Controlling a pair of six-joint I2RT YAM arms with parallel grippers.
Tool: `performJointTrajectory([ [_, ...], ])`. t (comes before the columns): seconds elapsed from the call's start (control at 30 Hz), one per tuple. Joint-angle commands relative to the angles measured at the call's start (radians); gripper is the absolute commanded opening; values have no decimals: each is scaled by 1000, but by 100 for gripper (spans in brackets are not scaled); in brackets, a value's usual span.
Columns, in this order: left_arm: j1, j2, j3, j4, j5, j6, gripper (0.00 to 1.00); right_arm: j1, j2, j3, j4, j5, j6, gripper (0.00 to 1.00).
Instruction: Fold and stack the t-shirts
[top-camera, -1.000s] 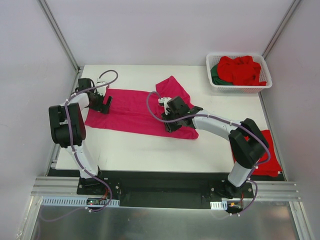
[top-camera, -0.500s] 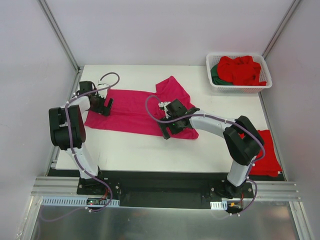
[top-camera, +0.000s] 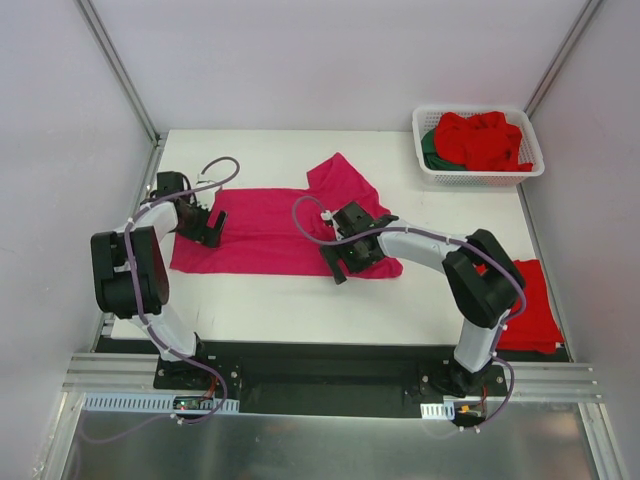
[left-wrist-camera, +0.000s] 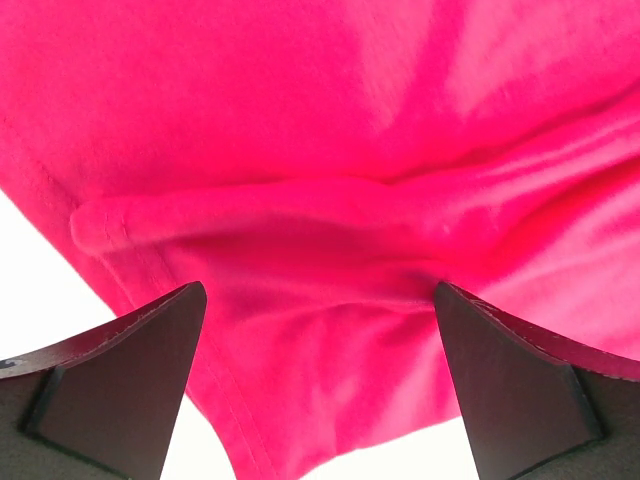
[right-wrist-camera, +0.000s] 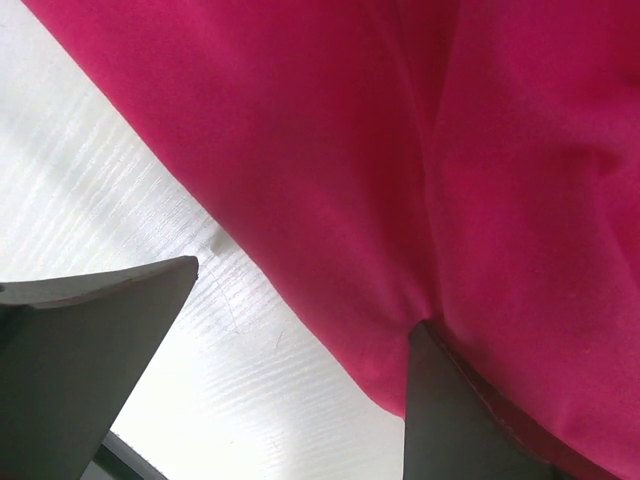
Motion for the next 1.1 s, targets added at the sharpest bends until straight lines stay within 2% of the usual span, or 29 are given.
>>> performJointTrajectory([
  [0.0, -12, -87, -17, -68, -1, 25, 99, -6, 12, -23, -42, -87, 20, 96],
  [0.2, -12, -112, -15, -89, -3, 31, 99, -4, -16, -97, -40, -159, 38, 96],
  [0.37, -11, -135, -27, -109, 19, 27, 99, 2, -66, -163, -62, -137, 49, 96],
  [1.07, 0, -73, -96, -111, 148, -18, 99, 28, -111, -183, -123, -120, 69, 96],
])
